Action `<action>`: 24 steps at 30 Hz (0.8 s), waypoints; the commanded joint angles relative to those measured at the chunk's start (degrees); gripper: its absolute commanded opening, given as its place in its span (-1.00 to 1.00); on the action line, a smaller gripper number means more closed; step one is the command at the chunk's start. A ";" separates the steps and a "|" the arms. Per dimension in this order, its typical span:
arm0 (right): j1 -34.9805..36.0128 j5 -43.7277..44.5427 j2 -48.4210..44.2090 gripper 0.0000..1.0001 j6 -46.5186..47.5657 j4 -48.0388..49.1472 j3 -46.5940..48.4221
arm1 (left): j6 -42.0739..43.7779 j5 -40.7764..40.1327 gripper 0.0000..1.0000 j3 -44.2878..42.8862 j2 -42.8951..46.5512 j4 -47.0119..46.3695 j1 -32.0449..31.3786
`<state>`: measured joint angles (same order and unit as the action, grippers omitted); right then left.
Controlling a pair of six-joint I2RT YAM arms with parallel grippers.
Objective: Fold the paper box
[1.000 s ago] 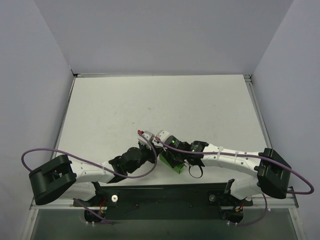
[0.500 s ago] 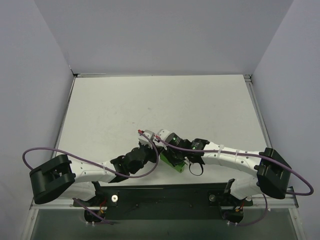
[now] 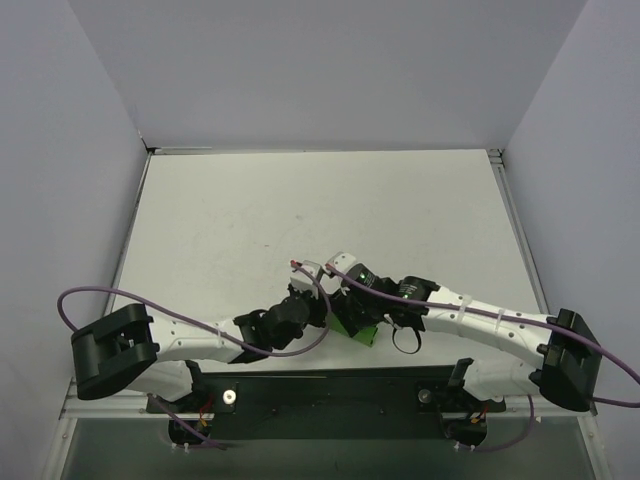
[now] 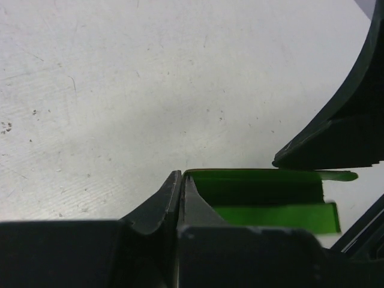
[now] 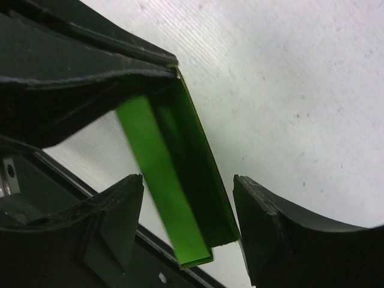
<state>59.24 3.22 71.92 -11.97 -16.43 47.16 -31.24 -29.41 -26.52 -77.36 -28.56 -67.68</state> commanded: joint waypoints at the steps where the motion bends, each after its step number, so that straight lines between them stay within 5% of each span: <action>1: 0.26 3.18 -5.03 0.28 -3.67 -1.32 3.64 | 2.07 3.83 -1.00 2.79 -4.73 22.75 -2.28; 13: -0.97 6.80 -16.19 0.31 -11.24 -8.54 -1.19 | 1.45 2.16 -1.00 4.46 -1.57 22.32 -3.16; 19: -1.58 2.75 -12.44 0.43 -9.47 -7.22 -1.10 | 1.19 1.28 -1.00 6.48 4.14 21.17 -3.16; 24: -1.15 -0.06 -8.47 0.35 -10.18 -2.40 -1.63 | 1.10 1.11 -1.00 7.36 8.01 21.79 -3.07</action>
<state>57.82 5.21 61.32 -21.26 -22.92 46.35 -30.85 -27.86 -19.90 -72.10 -9.93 -70.54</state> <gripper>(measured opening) 0.695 0.052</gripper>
